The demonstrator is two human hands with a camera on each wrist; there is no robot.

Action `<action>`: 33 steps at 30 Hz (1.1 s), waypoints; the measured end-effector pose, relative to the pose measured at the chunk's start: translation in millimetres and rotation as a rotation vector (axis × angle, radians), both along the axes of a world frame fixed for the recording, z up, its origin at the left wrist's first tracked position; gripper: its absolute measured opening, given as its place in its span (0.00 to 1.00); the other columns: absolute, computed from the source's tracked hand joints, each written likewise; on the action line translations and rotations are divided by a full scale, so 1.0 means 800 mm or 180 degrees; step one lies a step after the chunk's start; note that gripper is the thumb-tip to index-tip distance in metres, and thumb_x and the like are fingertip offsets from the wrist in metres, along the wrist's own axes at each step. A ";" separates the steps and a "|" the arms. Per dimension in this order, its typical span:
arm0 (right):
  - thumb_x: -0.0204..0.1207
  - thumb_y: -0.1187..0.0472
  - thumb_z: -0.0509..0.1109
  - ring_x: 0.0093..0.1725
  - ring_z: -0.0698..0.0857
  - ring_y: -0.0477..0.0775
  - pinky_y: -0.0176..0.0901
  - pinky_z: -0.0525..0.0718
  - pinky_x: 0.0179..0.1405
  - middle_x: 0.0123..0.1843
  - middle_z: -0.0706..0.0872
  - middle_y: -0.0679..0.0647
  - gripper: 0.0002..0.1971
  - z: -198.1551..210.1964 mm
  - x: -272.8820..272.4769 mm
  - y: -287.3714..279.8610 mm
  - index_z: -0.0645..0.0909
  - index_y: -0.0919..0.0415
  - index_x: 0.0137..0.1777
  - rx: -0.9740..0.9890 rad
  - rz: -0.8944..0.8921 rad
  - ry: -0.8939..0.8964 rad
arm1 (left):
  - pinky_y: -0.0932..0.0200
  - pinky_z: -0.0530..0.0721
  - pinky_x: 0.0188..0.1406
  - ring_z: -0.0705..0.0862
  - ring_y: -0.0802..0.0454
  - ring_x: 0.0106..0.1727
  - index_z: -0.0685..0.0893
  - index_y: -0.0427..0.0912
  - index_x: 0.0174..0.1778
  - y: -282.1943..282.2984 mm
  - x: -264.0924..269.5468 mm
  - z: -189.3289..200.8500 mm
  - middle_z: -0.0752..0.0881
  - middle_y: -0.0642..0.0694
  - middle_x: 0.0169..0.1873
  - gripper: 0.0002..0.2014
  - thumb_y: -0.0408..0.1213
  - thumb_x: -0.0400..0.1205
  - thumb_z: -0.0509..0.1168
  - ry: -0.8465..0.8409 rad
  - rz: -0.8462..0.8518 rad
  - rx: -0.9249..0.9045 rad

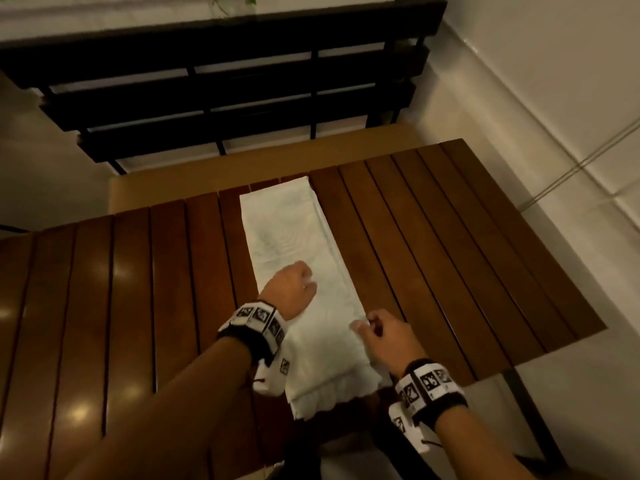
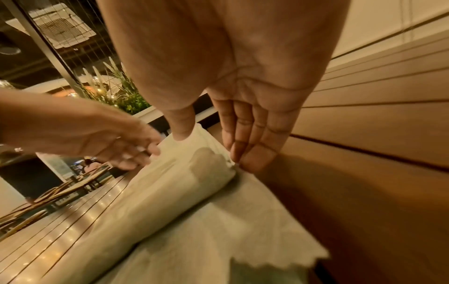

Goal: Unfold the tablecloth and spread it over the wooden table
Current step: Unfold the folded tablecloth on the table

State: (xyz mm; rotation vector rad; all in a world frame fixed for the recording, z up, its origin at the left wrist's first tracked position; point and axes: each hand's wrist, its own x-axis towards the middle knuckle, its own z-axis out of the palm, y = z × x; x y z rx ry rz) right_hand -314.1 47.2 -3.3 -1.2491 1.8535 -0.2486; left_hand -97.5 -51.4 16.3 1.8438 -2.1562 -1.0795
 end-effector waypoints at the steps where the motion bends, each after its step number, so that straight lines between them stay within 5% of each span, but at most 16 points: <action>1: 0.74 0.30 0.66 0.51 0.85 0.49 0.48 0.85 0.53 0.51 0.85 0.44 0.26 -0.007 0.003 -0.005 0.77 0.47 0.64 0.0089 0.0042 -0.0015 | 0.52 0.79 0.55 0.83 0.38 0.59 0.77 0.36 0.63 -0.025 -0.013 -0.002 0.84 0.37 0.58 0.17 0.44 0.84 0.63 0.0006 0.0259 0.0037; 5: 0.73 0.32 0.69 0.64 0.82 0.53 0.46 0.80 0.62 0.64 0.83 0.49 0.32 -0.029 0.015 -0.021 0.75 0.52 0.70 0.0055 0.0114 0.0023 | 0.44 0.79 0.66 0.78 0.34 0.68 0.66 0.33 0.75 -0.119 -0.057 -0.020 0.75 0.33 0.71 0.39 0.60 0.79 0.64 -0.0418 0.1049 0.0196; 9: 0.73 0.37 0.70 0.60 0.83 0.52 0.48 0.84 0.58 0.62 0.83 0.49 0.28 -0.042 0.021 -0.023 0.73 0.52 0.68 -0.0065 0.0087 0.0227 | 0.39 0.74 0.69 0.72 0.32 0.73 0.57 0.33 0.81 -0.176 -0.089 -0.039 0.67 0.35 0.76 0.50 0.68 0.75 0.63 -0.1138 0.1294 0.0415; 17: 0.82 0.43 0.62 0.54 0.87 0.59 0.53 0.86 0.48 0.55 0.88 0.54 0.20 -0.041 0.020 -0.037 0.72 0.54 0.67 0.0090 0.0968 0.0735 | 0.47 0.79 0.52 0.80 0.34 0.63 0.71 0.36 0.70 -0.189 -0.074 -0.060 0.78 0.36 0.65 0.32 0.55 0.78 0.66 -0.1213 0.1118 0.0376; 22: 0.80 0.43 0.62 0.49 0.88 0.63 0.54 0.86 0.46 0.48 0.88 0.55 0.15 -0.014 0.028 -0.040 0.74 0.52 0.58 -0.0045 0.1246 0.0528 | 0.54 0.79 0.35 0.82 0.44 0.46 0.77 0.40 0.62 -0.182 -0.030 -0.043 0.83 0.41 0.53 0.21 0.48 0.78 0.68 -0.0366 0.1504 0.0422; 25: 0.79 0.44 0.62 0.41 0.85 0.58 0.52 0.86 0.42 0.38 0.80 0.46 0.12 0.017 0.050 -0.035 0.71 0.51 0.51 -0.0245 0.1302 0.0160 | 0.53 0.75 0.41 0.79 0.45 0.47 0.79 0.39 0.61 -0.167 0.018 -0.027 0.82 0.43 0.51 0.20 0.49 0.78 0.68 -0.0018 0.1613 0.0147; 28: 0.80 0.44 0.64 0.31 0.82 0.50 0.51 0.86 0.33 0.31 0.76 0.45 0.11 0.051 0.097 -0.025 0.71 0.50 0.47 -0.0433 0.1259 -0.0224 | 0.50 0.81 0.44 0.82 0.43 0.49 0.80 0.40 0.57 -0.150 0.082 -0.009 0.84 0.44 0.50 0.19 0.49 0.76 0.68 0.0323 0.1732 0.0049; 30: 0.79 0.45 0.65 0.30 0.81 0.53 0.49 0.82 0.30 0.29 0.76 0.46 0.11 0.071 0.141 -0.016 0.70 0.50 0.45 -0.0537 0.1304 -0.0304 | 0.47 0.86 0.48 0.85 0.41 0.50 0.81 0.42 0.54 -0.139 0.130 0.000 0.86 0.44 0.50 0.17 0.48 0.74 0.69 0.0567 0.1839 0.0054; 33: 0.79 0.44 0.63 0.35 0.84 0.61 0.51 0.82 0.33 0.35 0.83 0.54 0.12 0.077 0.215 -0.002 0.70 0.52 0.47 -0.0593 0.1562 -0.0153 | 0.51 0.81 0.47 0.83 0.43 0.51 0.81 0.41 0.57 -0.121 0.196 0.004 0.84 0.45 0.51 0.17 0.45 0.76 0.68 0.0553 0.1872 0.0062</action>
